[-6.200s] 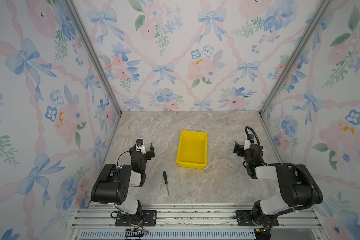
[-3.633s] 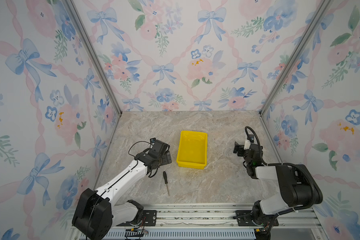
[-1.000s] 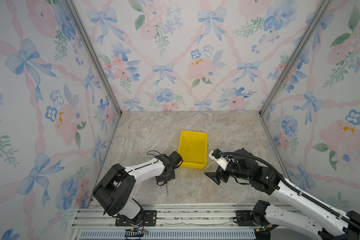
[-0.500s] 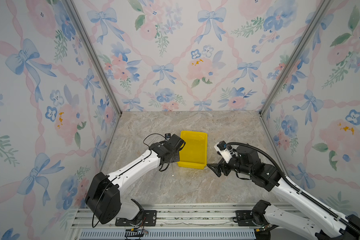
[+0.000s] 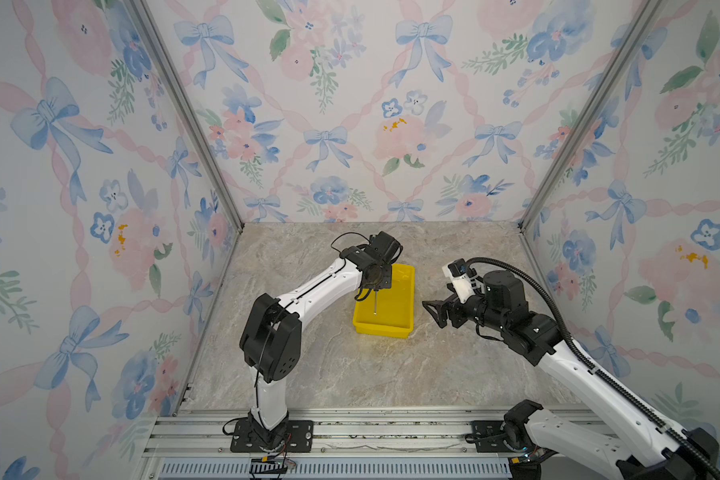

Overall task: Put the screwdriver in the bin
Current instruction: 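Lift the screwdriver with the left gripper and carry it over the yellow bin, then lower the screwdriver into the bin and open the left gripper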

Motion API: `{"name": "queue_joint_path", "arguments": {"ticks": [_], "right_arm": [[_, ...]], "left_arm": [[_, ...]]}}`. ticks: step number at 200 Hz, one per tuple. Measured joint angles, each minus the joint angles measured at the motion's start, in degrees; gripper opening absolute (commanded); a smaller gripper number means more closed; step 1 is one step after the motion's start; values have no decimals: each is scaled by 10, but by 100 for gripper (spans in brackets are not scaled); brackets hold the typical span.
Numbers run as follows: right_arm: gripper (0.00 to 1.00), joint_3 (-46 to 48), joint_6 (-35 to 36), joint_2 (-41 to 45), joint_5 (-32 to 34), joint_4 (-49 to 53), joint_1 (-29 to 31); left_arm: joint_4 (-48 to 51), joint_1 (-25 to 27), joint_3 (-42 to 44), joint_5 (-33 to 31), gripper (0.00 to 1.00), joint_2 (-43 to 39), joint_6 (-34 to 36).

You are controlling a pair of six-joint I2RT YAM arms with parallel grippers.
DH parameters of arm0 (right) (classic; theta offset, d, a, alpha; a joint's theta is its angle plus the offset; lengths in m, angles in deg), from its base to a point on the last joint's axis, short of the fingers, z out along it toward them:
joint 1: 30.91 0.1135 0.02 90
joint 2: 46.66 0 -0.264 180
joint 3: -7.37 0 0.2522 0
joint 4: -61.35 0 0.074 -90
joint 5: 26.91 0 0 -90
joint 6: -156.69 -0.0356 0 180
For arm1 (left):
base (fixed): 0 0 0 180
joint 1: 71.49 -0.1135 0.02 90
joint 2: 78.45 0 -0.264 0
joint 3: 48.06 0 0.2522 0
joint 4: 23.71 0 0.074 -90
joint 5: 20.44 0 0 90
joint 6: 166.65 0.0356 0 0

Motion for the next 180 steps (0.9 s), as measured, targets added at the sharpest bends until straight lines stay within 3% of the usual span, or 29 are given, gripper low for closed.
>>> {"name": "queue_joint_path", "arguments": {"ticks": [180], "right_arm": [[97, 27, -17, 18, 15, -11, -36]], "left_arm": [[1, 0, -95, 10, 7, 189, 6]]}}
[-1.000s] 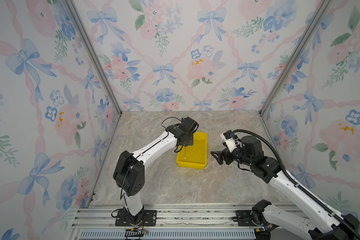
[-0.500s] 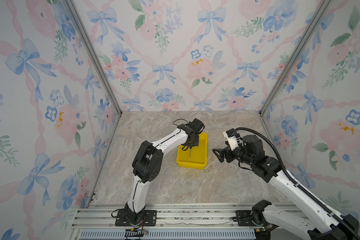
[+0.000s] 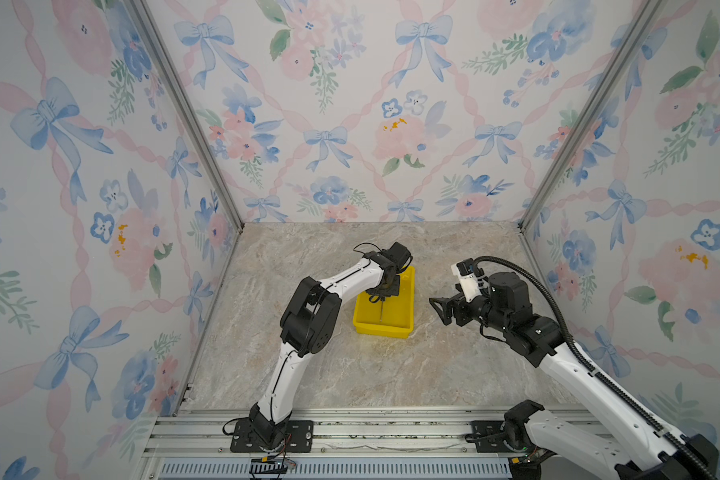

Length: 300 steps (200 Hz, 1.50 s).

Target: Put the screwdriver in the bin

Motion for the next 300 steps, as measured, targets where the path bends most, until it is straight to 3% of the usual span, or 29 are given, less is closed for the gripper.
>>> {"name": "queue_joint_path", "arguments": {"ticks": [123, 140, 156, 207, 247, 300], "right_arm": [[97, 13, 21, 63, 0, 17, -45], [97, 7, 36, 64, 0, 25, -45], [97, 6, 44, 65, -3, 27, -46], [97, 12, 23, 78, -31, 22, -47], [97, 33, -9, 92, -25, 20, -47], [97, 45, -44, 105, 37, 14, -49]], "left_arm": [[0, 0, -18, -5, 39, 19, -5], [0, 1, -18, -7, 47, 17, -5], [0, 3, -14, -9, 61, 7, -8], [-2, 33, 41, -14, 87, -106, -8], [-2, 64, 112, -30, 91, -226, -9], [-16, 60, 232, -84, 97, -358, 17]]}}
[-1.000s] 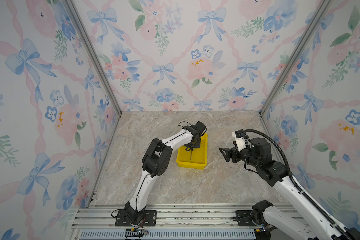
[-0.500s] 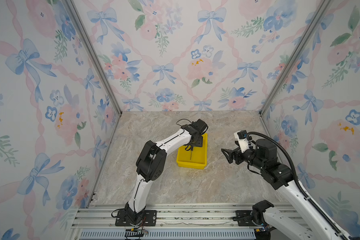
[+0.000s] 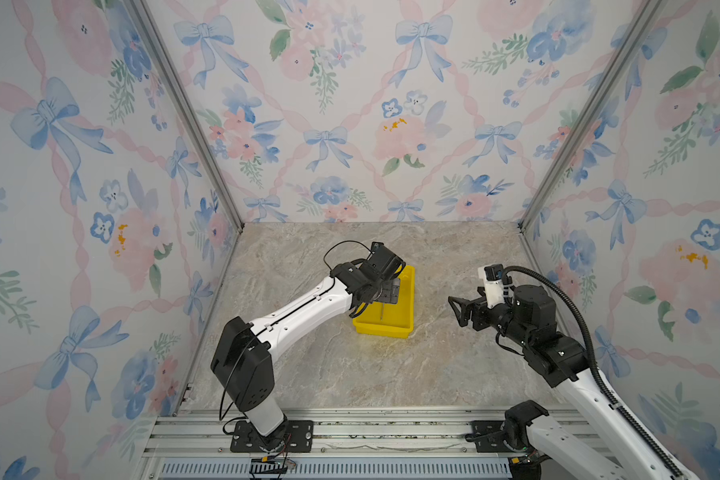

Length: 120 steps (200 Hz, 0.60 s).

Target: Put the screwdriver in the bin

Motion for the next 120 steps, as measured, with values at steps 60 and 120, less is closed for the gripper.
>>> {"name": "queue_joint_path", "arguments": {"ticks": [60, 120], "right_arm": [[97, 6, -46, -7, 69, -1, 0], [97, 57, -70, 110, 181, 18, 0]], "left_arm": [[-61, -63, 166, -24, 98, -157, 37], [-142, -148, 313, -16, 97, -318, 89]]}}
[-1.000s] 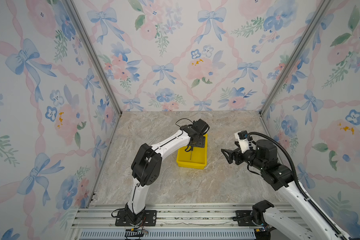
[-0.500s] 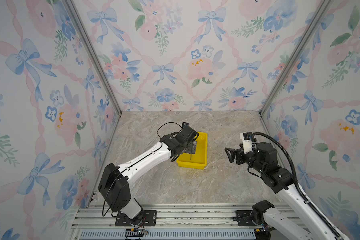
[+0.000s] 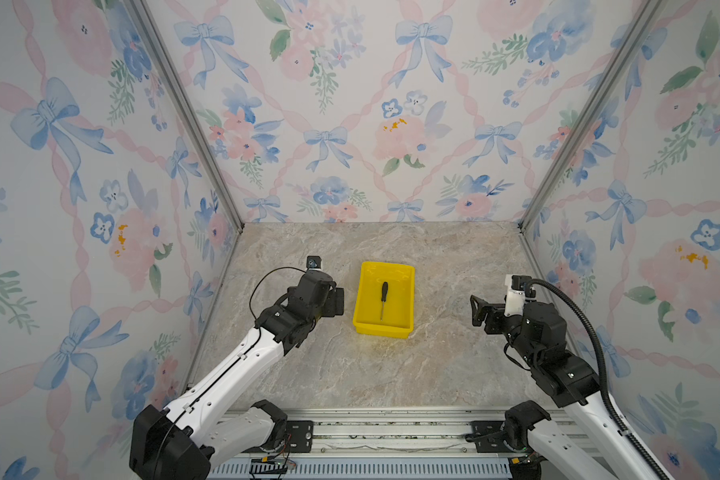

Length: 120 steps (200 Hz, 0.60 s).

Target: Put the screwdriver in the bin

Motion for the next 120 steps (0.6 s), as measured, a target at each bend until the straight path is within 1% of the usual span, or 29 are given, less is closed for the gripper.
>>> {"name": "queue_joint_path", "arguments": {"ticks": [22, 47, 91, 120], "right_arm": [[97, 6, -2, 41, 29, 24, 0], [97, 12, -2, 60, 51, 37, 0], [97, 21, 9, 50, 64, 48, 0], [97, 23, 34, 33, 63, 39, 0]], "left_arm": [[-13, -22, 36, 6, 98, -38, 12], [-18, -39, 65, 10, 97, -76, 25], [-32, -63, 89, 19, 97, -122, 44], [-34, -71, 104, 26, 97, -125, 60]]}}
